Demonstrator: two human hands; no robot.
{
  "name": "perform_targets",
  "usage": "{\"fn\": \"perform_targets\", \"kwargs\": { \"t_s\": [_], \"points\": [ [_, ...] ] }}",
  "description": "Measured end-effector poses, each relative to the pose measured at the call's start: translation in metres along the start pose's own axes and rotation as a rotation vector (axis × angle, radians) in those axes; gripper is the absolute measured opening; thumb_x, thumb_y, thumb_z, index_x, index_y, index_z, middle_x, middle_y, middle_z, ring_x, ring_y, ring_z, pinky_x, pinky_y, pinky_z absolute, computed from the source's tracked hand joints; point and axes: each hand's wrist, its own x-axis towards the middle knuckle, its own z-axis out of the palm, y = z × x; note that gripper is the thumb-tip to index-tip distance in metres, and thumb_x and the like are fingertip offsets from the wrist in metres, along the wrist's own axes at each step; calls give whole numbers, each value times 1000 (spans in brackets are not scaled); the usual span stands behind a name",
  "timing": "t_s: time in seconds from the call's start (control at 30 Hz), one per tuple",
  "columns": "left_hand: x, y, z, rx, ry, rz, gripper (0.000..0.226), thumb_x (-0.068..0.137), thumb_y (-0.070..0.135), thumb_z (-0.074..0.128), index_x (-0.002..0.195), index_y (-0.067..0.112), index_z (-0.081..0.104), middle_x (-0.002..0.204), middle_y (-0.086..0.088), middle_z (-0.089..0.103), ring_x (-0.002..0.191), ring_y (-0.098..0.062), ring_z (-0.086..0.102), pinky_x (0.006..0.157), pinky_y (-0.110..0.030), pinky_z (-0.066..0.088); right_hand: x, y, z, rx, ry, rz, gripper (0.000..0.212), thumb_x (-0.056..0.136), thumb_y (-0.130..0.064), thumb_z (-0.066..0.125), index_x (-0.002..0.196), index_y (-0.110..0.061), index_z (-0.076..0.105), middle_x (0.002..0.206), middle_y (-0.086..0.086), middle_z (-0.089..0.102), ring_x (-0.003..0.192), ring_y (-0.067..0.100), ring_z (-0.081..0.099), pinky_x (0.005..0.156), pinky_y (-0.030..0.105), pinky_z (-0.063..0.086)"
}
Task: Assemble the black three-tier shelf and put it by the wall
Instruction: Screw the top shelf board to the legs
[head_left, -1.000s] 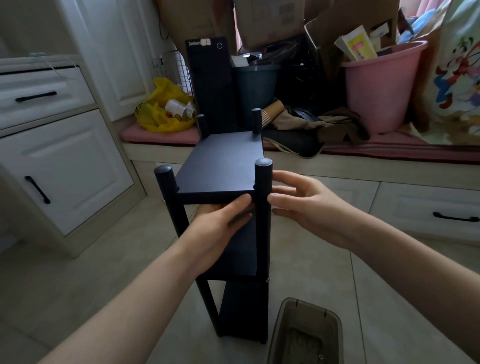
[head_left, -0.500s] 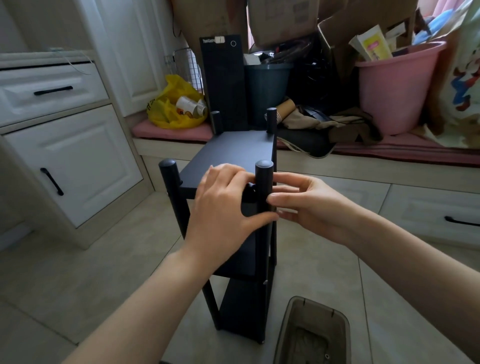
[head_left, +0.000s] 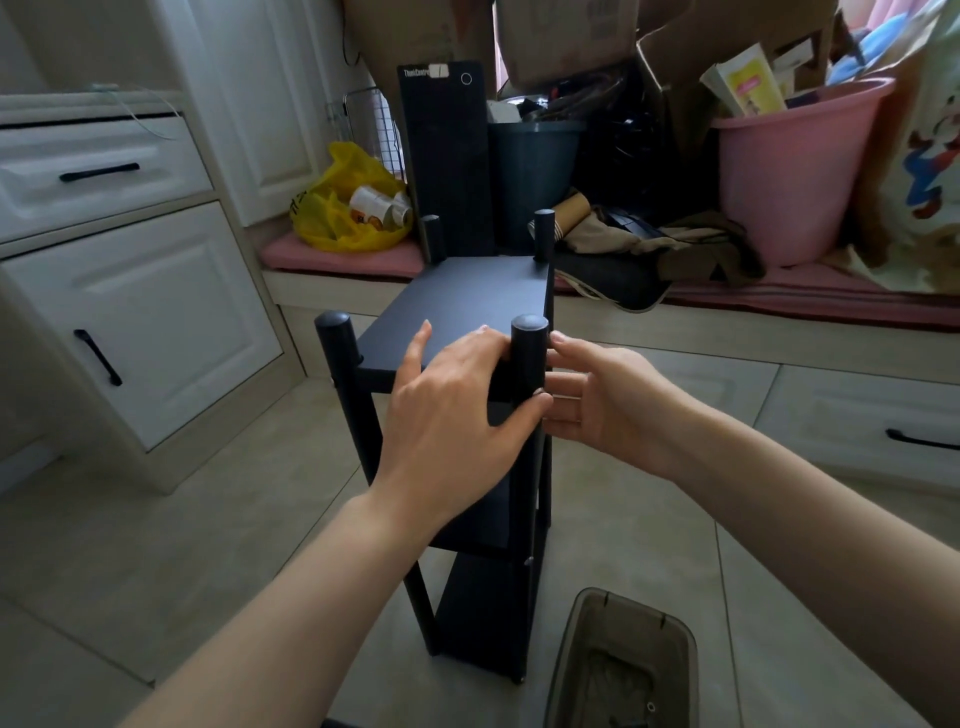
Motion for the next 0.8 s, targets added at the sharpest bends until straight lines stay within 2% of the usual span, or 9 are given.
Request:
{"fn": "perform_targets", "kwargs": {
  "t_s": [0.1,0.2,0.23,0.3,0.4,0.57,0.67,0.8],
  "points": [
    [-1,1,-1,35,-2,7,42,87,44,63,119,17,65,112,3,73,115,-15,65,123,-48,23,2,1,7,-97,-9,-22,34,97,-38,58,108,-11,74,104,15,74,92,27,65,88,36,51],
    [-2,1,-1,79,-15,20,48,87,42,62,125,12,66,121,-4,73,127,-20,61,121,-53,27,4,1,9,-114,-37,-48,21,93,-32,62,90,-20,79,94,8,75,85,22,66,80,32,53],
    [-2,2,0,85,-21,25,51,88,42,61,128,12,66,126,-5,71,132,-20,58,121,-53,28,4,2,9,-94,-39,-56,20,93,-30,62,90,-19,78,91,7,75,79,20,67,75,30,54],
    [-2,1,0,95,-33,33,54,89,44,58,133,12,65,135,-4,66,137,-18,52,120,-52,28,5,1,8,-34,-40,-77,19,94,-24,60,103,-12,72,86,7,74,71,19,67,68,29,54],
    [-3,0,2,103,-38,35,57,91,45,57,136,11,63,141,-4,61,140,-17,49,120,-49,30,5,0,8,3,-62,-97,32,96,-19,58,121,0,62,83,9,72,64,19,67,64,30,54],
    [-3,-1,3,91,-17,27,52,90,44,59,131,13,67,134,-3,66,134,-19,55,116,-48,35,6,1,6,-5,-68,-97,20,94,-17,58,105,-4,69,86,13,74,69,22,68,64,31,56],
    [-2,-2,4,101,-13,39,53,91,47,55,130,14,67,132,-1,68,133,-18,57,116,-47,35,8,3,5,12,-68,-105,19,94,-17,59,103,-4,70,88,14,74,71,22,69,66,31,57],
    [-2,0,5,96,-14,38,50,90,44,59,130,14,67,134,-1,67,134,-18,55,117,-45,34,7,4,5,27,-63,-112,18,95,-17,59,100,-5,71,87,13,74,68,21,70,63,29,57]
  ]
}}
